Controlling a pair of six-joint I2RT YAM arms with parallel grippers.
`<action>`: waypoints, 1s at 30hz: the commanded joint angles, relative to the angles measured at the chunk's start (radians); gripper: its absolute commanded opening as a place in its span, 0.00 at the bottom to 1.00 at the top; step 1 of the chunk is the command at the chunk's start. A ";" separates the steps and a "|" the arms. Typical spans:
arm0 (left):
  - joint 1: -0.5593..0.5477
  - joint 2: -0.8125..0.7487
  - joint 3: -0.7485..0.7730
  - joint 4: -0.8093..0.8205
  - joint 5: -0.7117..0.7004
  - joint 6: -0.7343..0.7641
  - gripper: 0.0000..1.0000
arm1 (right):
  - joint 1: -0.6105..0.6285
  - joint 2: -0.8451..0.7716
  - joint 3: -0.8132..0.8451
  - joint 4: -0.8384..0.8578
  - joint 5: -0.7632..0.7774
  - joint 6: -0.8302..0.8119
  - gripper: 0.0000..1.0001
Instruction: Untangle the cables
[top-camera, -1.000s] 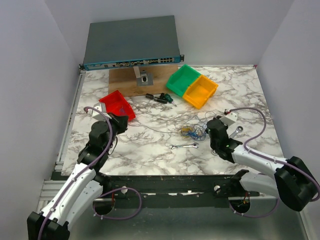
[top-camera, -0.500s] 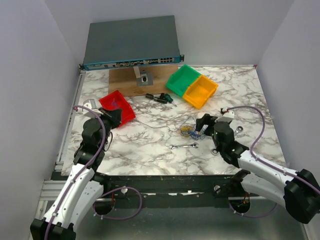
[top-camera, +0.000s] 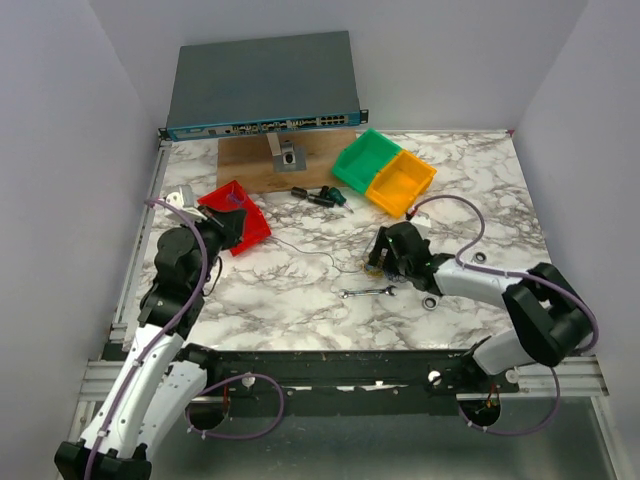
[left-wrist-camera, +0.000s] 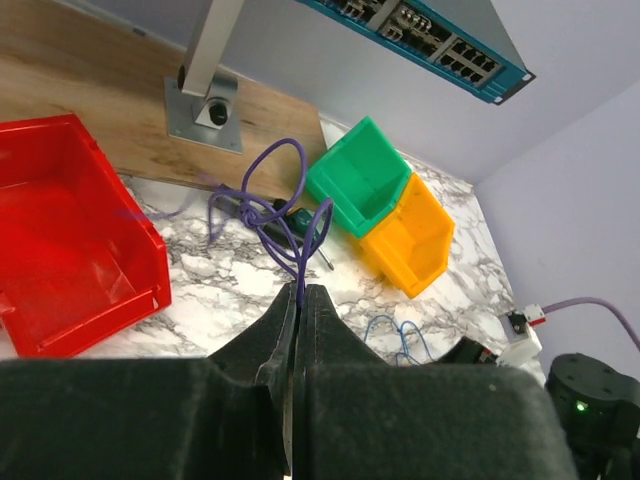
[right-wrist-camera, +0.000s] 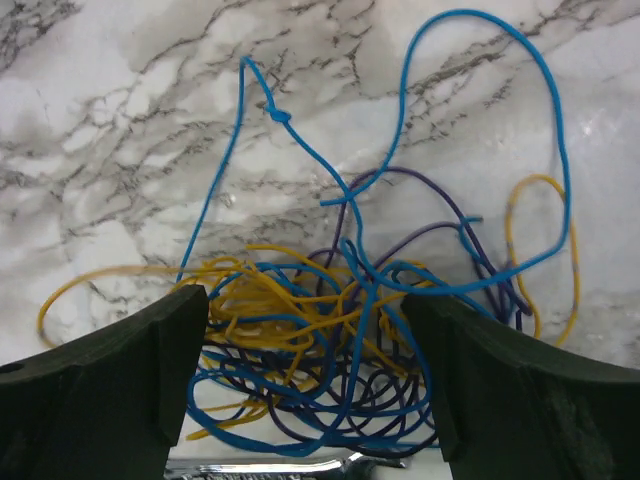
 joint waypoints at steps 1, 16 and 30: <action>0.006 0.012 0.057 -0.149 -0.112 -0.021 0.00 | -0.035 0.151 0.105 -0.204 0.096 0.129 0.75; 0.172 0.010 0.099 -0.317 -0.274 -0.181 0.00 | -0.304 -0.128 -0.045 -0.217 0.336 0.207 0.21; 0.171 0.185 0.294 -0.256 0.033 -0.054 0.00 | -0.304 -0.347 -0.267 0.235 -0.083 -0.081 0.09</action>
